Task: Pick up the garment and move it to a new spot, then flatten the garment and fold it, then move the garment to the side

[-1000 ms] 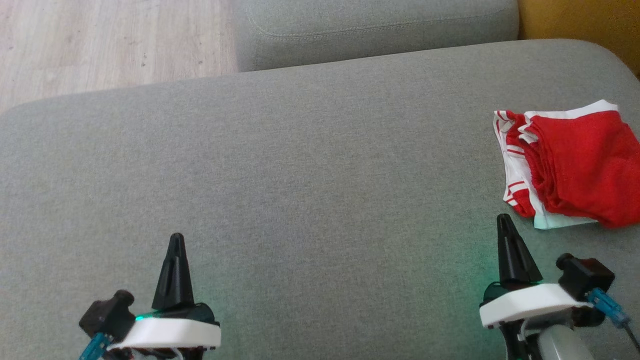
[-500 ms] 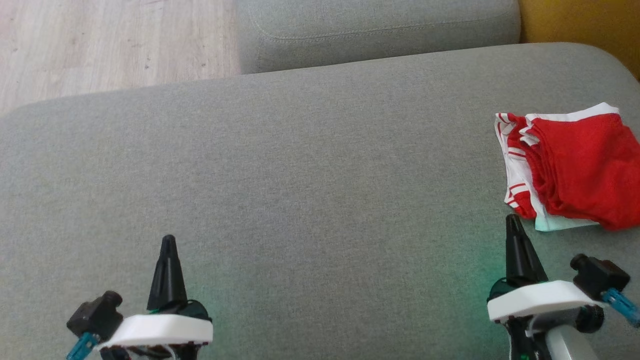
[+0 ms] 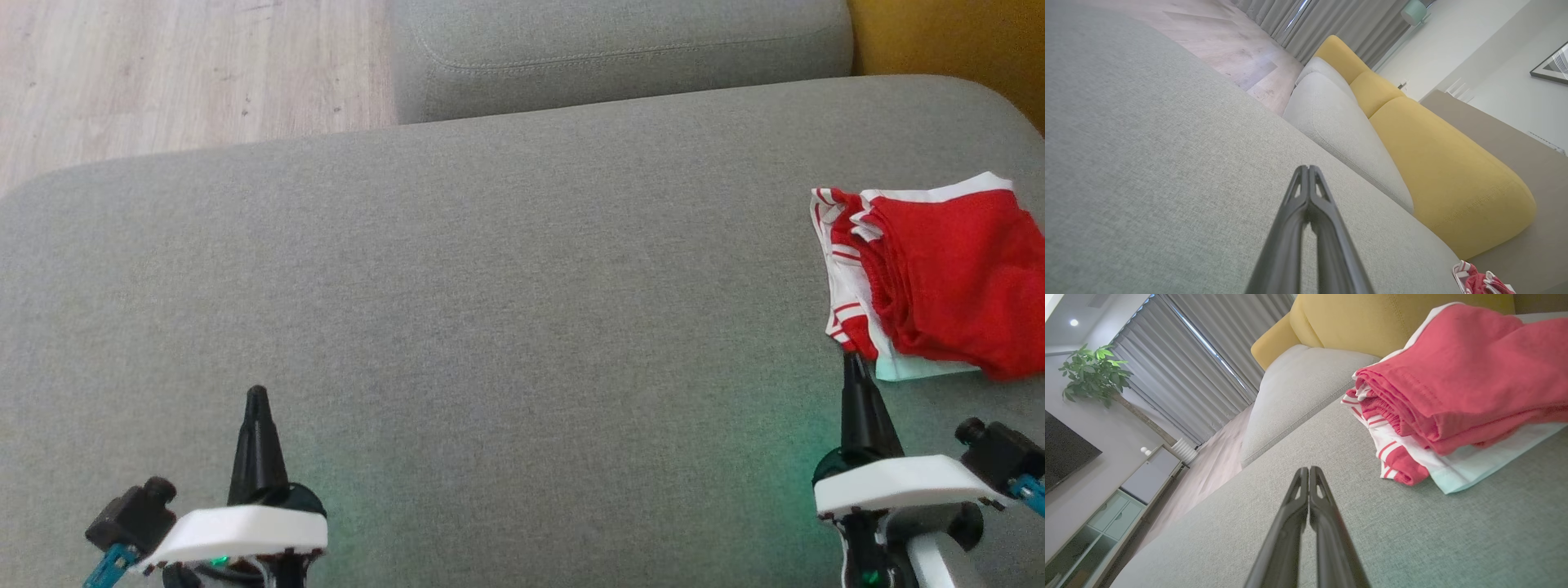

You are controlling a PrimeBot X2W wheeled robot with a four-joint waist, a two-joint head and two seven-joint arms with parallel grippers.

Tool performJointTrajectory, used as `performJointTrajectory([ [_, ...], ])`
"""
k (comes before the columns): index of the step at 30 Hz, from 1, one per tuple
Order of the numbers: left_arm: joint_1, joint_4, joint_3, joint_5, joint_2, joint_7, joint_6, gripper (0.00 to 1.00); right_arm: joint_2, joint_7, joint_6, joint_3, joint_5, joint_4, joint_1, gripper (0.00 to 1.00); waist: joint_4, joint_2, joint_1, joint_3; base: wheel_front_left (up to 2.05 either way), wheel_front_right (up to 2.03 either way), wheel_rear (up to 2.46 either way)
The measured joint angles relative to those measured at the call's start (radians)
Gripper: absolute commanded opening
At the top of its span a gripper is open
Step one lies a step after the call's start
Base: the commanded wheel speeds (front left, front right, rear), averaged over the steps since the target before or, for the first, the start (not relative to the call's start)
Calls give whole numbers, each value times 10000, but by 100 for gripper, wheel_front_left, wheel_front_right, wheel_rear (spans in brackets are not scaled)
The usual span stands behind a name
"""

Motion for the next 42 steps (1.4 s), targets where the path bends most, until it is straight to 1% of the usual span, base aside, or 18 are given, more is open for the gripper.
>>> performJointTrajectory([
  [42, -198, 77, 667, -3868, 10, 1160, 0, 0, -36, 1099, 0, -550, 4575, -199, -29, 0, 172, 0, 0, -203, 0, 0, 0],
])
